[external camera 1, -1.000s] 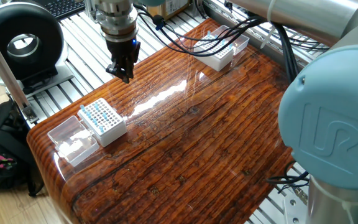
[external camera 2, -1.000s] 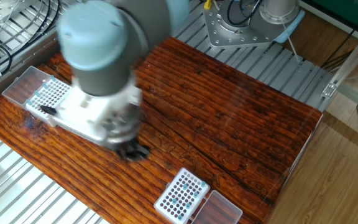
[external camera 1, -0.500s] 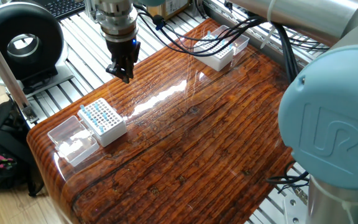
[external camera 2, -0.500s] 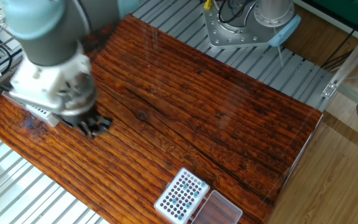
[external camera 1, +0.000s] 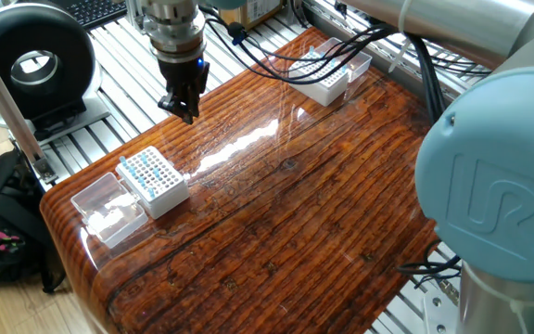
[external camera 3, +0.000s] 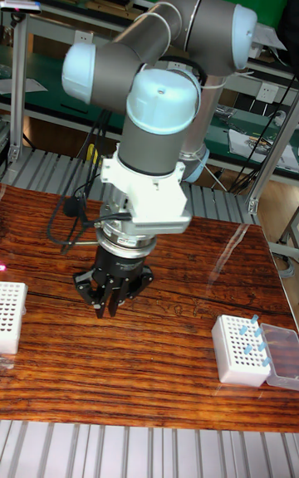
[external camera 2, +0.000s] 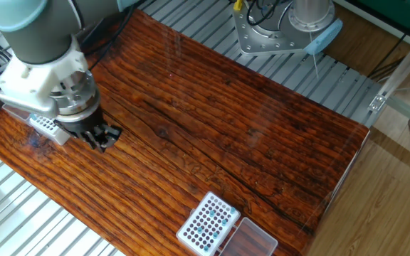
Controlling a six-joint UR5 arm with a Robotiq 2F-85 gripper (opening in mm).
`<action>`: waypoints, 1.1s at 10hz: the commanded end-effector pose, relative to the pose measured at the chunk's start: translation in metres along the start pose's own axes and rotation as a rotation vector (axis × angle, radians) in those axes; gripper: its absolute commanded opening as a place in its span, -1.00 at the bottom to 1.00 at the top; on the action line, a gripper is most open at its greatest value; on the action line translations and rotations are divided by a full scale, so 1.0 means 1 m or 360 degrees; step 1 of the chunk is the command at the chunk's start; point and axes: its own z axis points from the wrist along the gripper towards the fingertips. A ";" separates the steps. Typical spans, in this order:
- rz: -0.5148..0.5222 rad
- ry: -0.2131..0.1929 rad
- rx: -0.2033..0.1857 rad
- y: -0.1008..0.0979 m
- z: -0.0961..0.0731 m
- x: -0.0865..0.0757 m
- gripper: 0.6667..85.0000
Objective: Transfer all medium pipette tips from one holder to another
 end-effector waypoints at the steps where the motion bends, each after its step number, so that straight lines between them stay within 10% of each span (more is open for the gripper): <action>1: 0.0199 -0.0102 0.0005 -0.008 -0.001 -0.014 -0.45; 7: -0.0151 -0.0105 0.0078 -0.155 0.008 0.029 -0.48; 11: -0.0232 -0.0129 0.0210 -0.213 0.010 0.037 -0.43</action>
